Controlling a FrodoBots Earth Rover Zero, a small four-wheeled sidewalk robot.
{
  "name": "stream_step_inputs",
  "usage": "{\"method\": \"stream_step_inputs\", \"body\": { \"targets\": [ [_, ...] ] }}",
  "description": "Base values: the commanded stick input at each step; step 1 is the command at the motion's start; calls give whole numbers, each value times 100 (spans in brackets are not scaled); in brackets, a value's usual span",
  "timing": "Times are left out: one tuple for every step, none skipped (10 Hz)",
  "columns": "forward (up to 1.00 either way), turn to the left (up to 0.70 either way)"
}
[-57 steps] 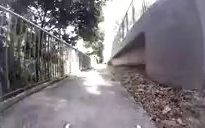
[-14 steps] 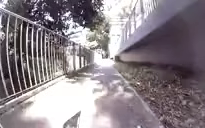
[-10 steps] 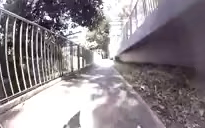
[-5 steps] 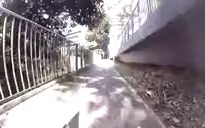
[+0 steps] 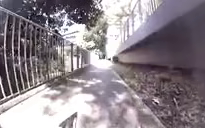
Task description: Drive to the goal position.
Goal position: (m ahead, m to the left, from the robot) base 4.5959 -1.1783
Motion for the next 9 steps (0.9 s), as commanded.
{"method": "stream_step_inputs", "body": {
  "targets": [
    [70,0],
    [70,0],
    [70,0],
    [70,0],
    [70,0],
    [70,0],
    [71,0],
    [79,0],
    [85,0]
  ]
}}
